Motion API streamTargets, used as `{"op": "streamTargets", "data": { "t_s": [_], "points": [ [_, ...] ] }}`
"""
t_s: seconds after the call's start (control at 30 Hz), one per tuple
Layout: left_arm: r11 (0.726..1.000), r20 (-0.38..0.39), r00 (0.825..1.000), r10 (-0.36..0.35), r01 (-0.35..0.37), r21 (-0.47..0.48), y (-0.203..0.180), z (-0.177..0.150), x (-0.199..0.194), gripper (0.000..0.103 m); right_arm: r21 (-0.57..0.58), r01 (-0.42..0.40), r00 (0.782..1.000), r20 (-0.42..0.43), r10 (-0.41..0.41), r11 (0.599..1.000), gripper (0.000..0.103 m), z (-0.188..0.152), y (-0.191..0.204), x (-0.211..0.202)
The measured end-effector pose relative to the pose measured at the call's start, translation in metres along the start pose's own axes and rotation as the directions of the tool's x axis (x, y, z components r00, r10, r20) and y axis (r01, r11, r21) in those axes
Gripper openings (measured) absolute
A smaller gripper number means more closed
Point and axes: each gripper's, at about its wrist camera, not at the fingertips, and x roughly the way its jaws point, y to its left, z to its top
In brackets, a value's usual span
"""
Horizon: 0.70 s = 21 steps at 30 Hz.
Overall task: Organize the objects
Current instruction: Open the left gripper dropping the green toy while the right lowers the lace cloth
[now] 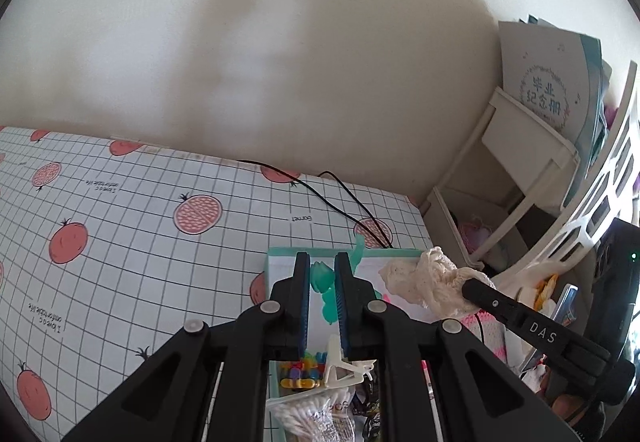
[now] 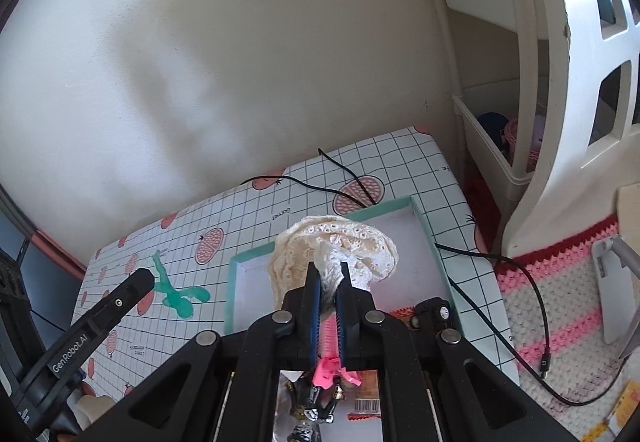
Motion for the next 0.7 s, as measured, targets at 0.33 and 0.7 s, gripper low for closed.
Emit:
{"op": "streamTargets", "data": {
  "t_s": [0.33,0.7],
  "points": [
    [1.0,-0.037,0.999,0.005,-0.006,-0.015,-0.003,-0.014,0.04,0.012,0.013,0.048,0.997,-0.062,-0.047,0.999,0.007,-0.015,-0.018,0.027],
    [0.998,-0.119,0.992,0.034,-0.04,-0.044,0.011,-0.032,0.081,0.012,0.02,0.1,0.984,-0.148,-0.096,0.995,0.007,-0.032,-0.035,0.056]
  ]
}}
